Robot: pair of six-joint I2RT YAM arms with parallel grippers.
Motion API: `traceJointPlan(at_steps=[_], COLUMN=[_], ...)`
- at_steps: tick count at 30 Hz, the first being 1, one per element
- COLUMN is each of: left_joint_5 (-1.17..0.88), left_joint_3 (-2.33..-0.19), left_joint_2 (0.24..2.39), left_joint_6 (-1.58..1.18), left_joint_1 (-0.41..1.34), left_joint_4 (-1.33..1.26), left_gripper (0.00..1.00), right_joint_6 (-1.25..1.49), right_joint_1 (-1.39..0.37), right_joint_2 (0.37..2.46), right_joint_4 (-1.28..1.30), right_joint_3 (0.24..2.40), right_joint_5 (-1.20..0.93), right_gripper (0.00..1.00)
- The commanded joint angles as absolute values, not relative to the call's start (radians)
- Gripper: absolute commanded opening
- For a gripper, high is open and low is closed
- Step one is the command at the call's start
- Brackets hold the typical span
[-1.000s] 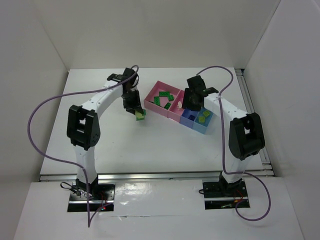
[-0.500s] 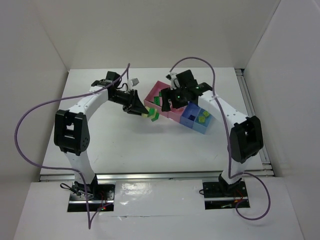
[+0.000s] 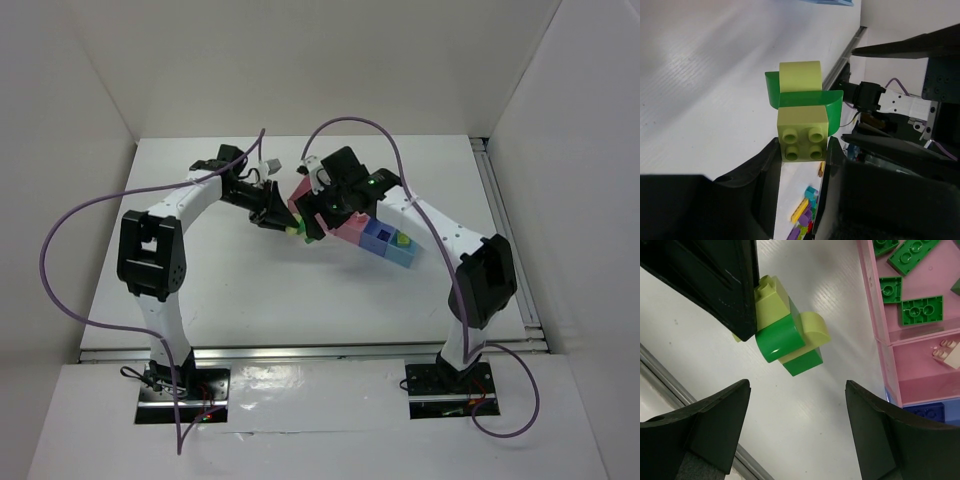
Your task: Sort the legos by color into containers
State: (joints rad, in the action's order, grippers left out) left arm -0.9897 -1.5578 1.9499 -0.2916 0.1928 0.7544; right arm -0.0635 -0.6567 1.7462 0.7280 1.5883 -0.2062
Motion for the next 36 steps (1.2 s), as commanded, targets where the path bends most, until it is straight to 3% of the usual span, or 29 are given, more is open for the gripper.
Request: traceJointPlan(at_steps=[1,6,11,15,20,24,28,36], left_joint_5=[-1.098,-1.343,-1.33,-1.33,-1.319,-1.307,-1.261,-1.177], left_joint_3=[-1.591,-1.566,-1.557,-1.566,-1.585,-1.594,-1.603,-1.603], left_joint_2=[1.976,2.017,2.017,2.017,2.037,2.055,2.066,2.066], left_joint_6=[-0.273,-0.189,-0.141,-0.141,-0.13,-0.14,-0.193,-0.313], left_joint_1=[0.181,0.156,0.147,0.147,0.147,0.147,0.124,0.069], left_joint_4=[0.735,0.709,0.718,0.718,0.738,0.747,0.72,0.663], left_gripper=[0.0,0.0,0.0,0.0,0.0,0.0,0.0,0.0], right_joint_6=[-0.095,-0.156,-0.166,-0.176,-0.176,-0.176,-0.147,-0.106], right_joint_1=[-0.673,-0.692,-0.692,-0.701,-0.71,-0.719,-0.719,-0.698], right_joint_2=[1.779,1.83,1.868,1.878,1.878,1.878,1.878,1.816], right_joint_4=[0.753,0.776,0.787,0.807,0.796,0.796,0.796,0.743], right_joint_3=[1.643,1.696,1.726,1.736,1.736,1.746,1.718,1.646], right_joint_5=[-0.206,-0.155,-0.173,-0.184,-0.184,-0.195,-0.163,-0.124], right_gripper=[0.84,0.82,0.8,0.7,0.66,0.54,0.01,0.0])
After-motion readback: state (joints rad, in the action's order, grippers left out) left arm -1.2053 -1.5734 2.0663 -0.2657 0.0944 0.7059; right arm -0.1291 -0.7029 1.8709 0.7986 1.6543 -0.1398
